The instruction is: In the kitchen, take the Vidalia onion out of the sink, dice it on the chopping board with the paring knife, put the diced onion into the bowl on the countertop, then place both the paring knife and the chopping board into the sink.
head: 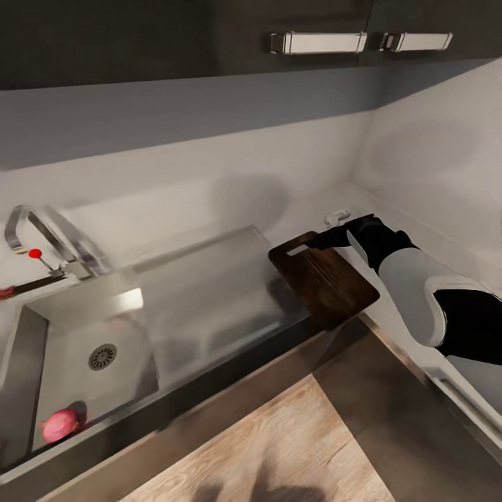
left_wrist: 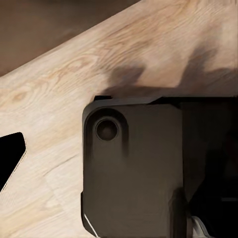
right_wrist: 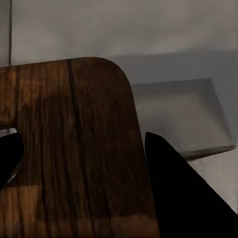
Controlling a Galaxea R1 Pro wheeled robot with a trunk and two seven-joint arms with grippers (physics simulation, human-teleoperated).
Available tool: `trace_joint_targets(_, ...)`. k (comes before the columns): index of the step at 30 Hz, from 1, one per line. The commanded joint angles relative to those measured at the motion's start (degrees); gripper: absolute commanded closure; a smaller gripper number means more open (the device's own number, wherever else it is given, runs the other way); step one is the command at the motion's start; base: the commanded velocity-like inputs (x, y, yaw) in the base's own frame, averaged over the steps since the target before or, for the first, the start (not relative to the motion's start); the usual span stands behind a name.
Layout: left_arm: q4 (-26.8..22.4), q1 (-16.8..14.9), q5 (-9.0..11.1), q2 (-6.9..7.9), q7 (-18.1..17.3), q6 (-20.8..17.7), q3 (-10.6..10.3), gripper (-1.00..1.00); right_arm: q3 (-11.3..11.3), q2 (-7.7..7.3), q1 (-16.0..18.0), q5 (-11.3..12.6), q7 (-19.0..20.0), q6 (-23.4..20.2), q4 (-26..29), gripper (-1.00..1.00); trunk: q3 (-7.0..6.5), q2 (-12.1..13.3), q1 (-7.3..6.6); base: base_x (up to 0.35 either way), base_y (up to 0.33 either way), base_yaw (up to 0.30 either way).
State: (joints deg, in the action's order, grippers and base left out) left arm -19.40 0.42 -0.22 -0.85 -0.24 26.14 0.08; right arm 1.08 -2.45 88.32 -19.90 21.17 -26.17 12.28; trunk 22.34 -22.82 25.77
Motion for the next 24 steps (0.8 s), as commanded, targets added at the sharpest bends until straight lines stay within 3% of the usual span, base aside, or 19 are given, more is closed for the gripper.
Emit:
trace_joint_targets(1,-0.1,0.0,0.0,-0.01,0.0,0.2,0.0,-1.00,0.1,-0.01,0.0,-0.2,0.3,-0.3,0.1,1.00,0.03,-0.1,0.01,-0.163,0.100,0.000)
trace_joint_targets(16,0.4,0.0,0.0,0.11,0.0,0.4,0.2,-1.00,-0.2,-0.36,0.0,-0.3,0.2,0.1,0.2,1.00,-0.07,-0.1,0.01,-0.024,0.015,0.000)
trace_joint_targets(24,0.5,0.0,0.0,0.29,0.3,0.4,0.2,-1.00,-2.3,-0.04,0.0,-0.3,-2.1,0.3,0.2,1.00,-0.07,-0.1,0.01,0.000,0.000,0.000)
